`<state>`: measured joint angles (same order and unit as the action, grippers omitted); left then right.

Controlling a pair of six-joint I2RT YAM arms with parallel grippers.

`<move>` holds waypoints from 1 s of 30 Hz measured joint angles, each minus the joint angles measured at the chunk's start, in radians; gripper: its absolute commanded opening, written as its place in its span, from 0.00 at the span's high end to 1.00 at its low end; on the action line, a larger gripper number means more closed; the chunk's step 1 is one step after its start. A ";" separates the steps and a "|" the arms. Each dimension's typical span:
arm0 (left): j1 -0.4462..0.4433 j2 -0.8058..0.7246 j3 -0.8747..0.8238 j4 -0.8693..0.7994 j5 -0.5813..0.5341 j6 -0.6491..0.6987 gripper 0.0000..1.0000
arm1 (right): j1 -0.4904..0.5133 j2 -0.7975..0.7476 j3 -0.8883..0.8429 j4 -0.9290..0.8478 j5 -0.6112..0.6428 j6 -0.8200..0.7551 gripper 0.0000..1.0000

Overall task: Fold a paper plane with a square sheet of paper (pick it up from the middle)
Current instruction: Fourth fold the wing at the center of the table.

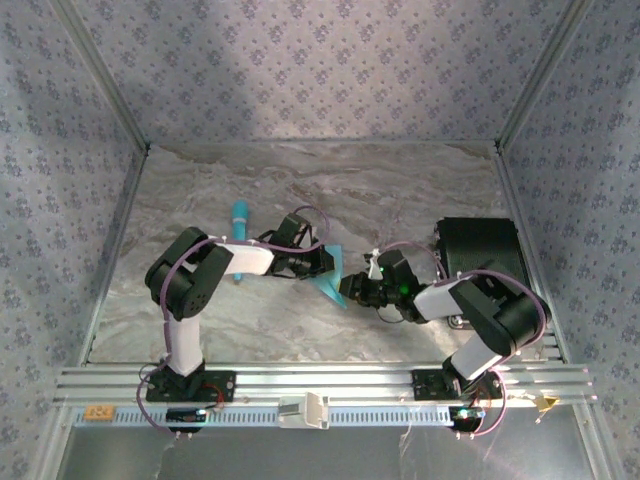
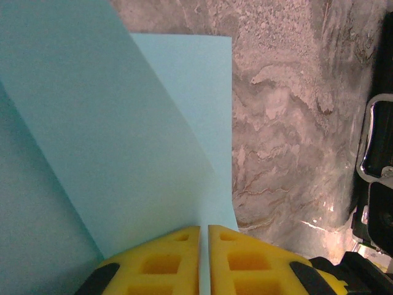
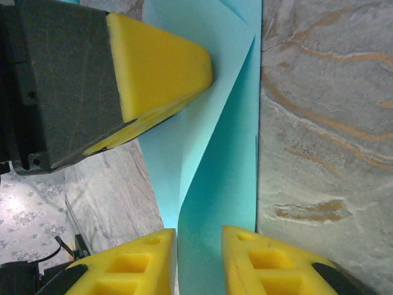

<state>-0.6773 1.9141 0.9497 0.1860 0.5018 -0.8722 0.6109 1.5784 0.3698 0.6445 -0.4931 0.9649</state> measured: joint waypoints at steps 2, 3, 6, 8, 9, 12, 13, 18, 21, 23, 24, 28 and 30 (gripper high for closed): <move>0.000 0.000 0.000 0.000 0.003 0.000 0.88 | 0.005 -0.003 0.018 -0.038 0.002 -0.016 0.72; 0.000 0.001 0.001 0.000 0.003 0.000 0.88 | 0.008 -0.005 0.027 -0.060 0.004 -0.024 0.72; 0.000 0.001 0.001 0.000 0.004 0.000 0.88 | 0.014 -0.010 0.047 -0.112 0.013 -0.043 0.74; 0.000 0.001 0.001 0.000 0.004 0.000 0.88 | 0.018 -0.015 0.053 -0.138 0.026 -0.054 0.77; 0.000 0.001 0.001 0.000 0.004 0.000 0.88 | 0.018 -0.015 0.056 -0.148 0.030 -0.058 0.79; 0.000 0.002 0.001 0.000 0.004 0.000 0.88 | 0.020 -0.015 0.060 -0.170 0.036 -0.065 0.84; 0.000 0.002 0.002 0.001 0.005 0.000 0.88 | 0.021 -0.015 0.059 -0.172 0.037 -0.064 0.85; 0.000 0.005 0.002 0.005 0.008 0.000 0.88 | 0.021 -0.015 0.051 -0.169 0.042 -0.056 0.88; 0.000 0.005 0.002 0.007 0.008 0.000 0.88 | 0.021 -0.015 0.041 -0.154 0.044 -0.038 0.91; 0.000 0.005 0.002 0.008 0.008 0.000 0.88 | 0.021 -0.015 0.031 -0.138 0.044 -0.027 0.92; 0.000 0.005 0.002 0.009 0.007 0.000 0.88 | 0.021 -0.015 0.026 -0.128 0.043 -0.020 0.92; 0.000 0.005 0.002 0.009 0.008 -0.001 0.89 | 0.023 -0.015 0.011 -0.098 0.044 -0.003 0.91; 0.000 0.006 0.002 0.009 0.008 -0.001 0.89 | 0.023 -0.015 0.008 -0.093 0.043 0.000 0.88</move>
<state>-0.6773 1.9198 0.9512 0.1947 0.5095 -0.8730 0.6338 1.5631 0.3782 0.5518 -0.4496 0.9653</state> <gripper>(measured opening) 0.115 0.092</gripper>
